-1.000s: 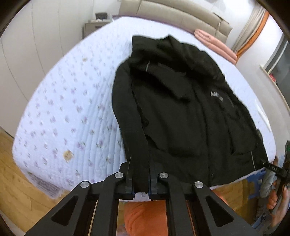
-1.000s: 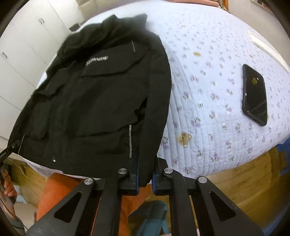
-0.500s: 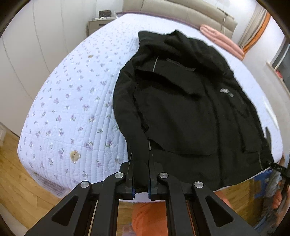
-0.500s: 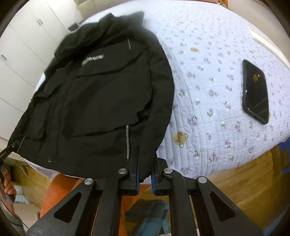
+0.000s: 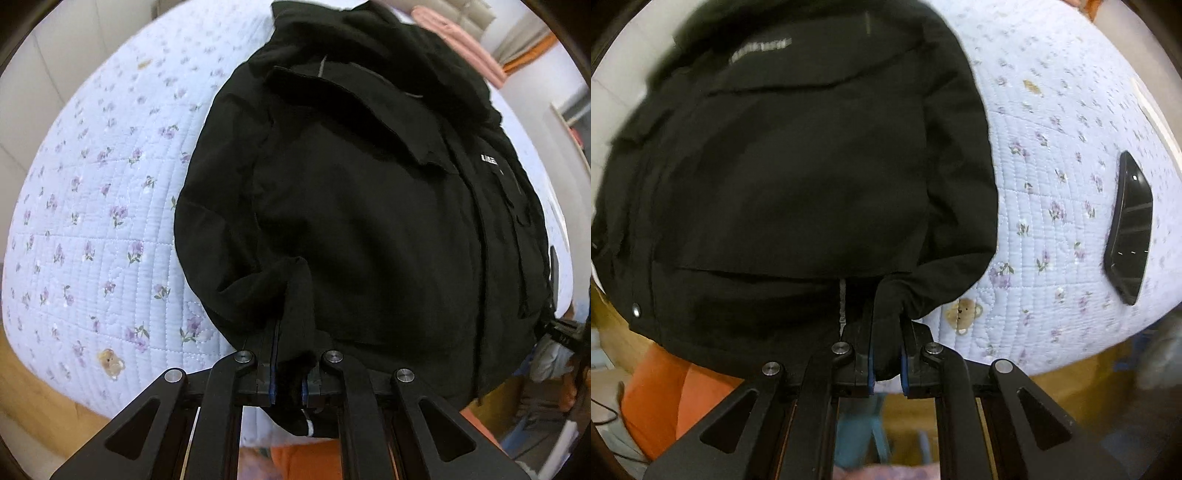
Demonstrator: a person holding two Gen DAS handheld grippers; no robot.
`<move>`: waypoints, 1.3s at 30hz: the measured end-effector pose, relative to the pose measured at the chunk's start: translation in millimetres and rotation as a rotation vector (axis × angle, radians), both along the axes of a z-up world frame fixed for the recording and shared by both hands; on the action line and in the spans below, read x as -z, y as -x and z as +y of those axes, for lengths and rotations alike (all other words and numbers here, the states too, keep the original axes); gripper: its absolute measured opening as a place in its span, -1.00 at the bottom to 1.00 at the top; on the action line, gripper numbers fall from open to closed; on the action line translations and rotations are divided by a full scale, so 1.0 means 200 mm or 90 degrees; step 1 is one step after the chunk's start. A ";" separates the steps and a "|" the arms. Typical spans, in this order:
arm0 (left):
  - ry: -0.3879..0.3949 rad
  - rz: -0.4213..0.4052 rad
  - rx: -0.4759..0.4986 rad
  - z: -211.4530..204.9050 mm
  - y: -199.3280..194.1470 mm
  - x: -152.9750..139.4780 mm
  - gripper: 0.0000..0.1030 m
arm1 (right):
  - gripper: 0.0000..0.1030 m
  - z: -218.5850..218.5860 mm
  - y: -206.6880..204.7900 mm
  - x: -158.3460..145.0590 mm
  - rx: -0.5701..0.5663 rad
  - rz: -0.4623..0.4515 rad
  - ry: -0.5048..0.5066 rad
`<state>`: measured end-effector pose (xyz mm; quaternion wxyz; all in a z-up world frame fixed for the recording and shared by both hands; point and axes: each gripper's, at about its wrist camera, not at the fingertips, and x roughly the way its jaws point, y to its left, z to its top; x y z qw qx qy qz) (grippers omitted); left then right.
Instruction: Fold large clothes
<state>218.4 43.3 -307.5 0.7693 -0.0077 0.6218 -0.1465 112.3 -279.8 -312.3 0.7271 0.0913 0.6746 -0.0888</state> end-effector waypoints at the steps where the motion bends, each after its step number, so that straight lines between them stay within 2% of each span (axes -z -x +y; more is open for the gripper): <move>1: -0.004 0.014 -0.002 0.00 -0.02 -0.02 -0.84 | -0.76 -0.01 -0.03 -0.01 0.001 0.020 -0.007; 4: 0.006 0.041 -0.013 0.00 -0.12 -0.14 -0.84 | -0.79 -0.07 -0.10 -0.07 0.043 0.051 -0.053; 6: 0.012 0.034 -0.020 -0.01 -0.21 -0.25 -0.83 | -0.80 -0.11 -0.16 -0.15 0.057 0.056 -0.071; 9: 0.026 0.010 -0.032 -0.04 -0.37 -0.43 -0.83 | -0.81 -0.15 -0.32 -0.33 0.050 0.032 -0.076; 11: 0.028 -0.013 -0.036 -0.07 -0.47 -0.53 -0.83 | -0.81 -0.20 -0.48 -0.49 0.037 -0.005 -0.059; 14: 0.032 -0.061 -0.043 -0.15 -0.73 -0.69 -0.83 | -0.82 -0.30 -0.74 -0.68 0.024 -0.067 -0.058; 19: 0.069 -0.135 -0.091 -0.25 -1.21 -0.84 -0.82 | -0.82 -0.49 -1.25 -0.82 -0.006 -0.143 -0.044; 22: 0.099 -0.167 -0.118 -0.34 -1.51 -0.89 -0.82 | -0.82 -0.61 -1.55 -0.88 -0.035 -0.199 -0.026; 25: 0.075 -0.186 -0.123 -0.44 -1.76 -0.86 -0.81 | -0.82 -0.67 -1.83 -0.93 -0.052 -0.242 0.008; 28: 0.041 -0.176 -0.132 -0.52 -1.97 -0.75 -0.81 | -0.81 -0.74 -2.07 -0.85 -0.046 -0.247 0.020; 29: 0.027 -0.163 -0.133 -0.54 -2.03 -0.67 -0.79 | -0.81 -0.73 -2.17 -0.77 -0.039 -0.237 0.018; 32: 0.022 -0.106 -0.141 -0.54 -2.14 -0.43 -0.75 | -0.81 -0.75 -2.32 -0.50 -0.013 -0.194 0.001; 35: 0.033 -0.057 -0.141 -0.53 -2.17 -0.20 -0.75 | -0.81 -0.75 -2.34 -0.23 0.009 -0.155 -0.020; 37: 0.023 -0.059 -0.129 -0.55 -2.17 -0.13 -0.73 | -0.82 -0.75 -2.35 -0.13 0.016 -0.139 -0.017; 39: 0.006 -0.068 -0.112 -0.59 -2.16 -0.12 -0.72 | -0.81 -0.73 -2.36 -0.10 0.010 -0.135 -0.002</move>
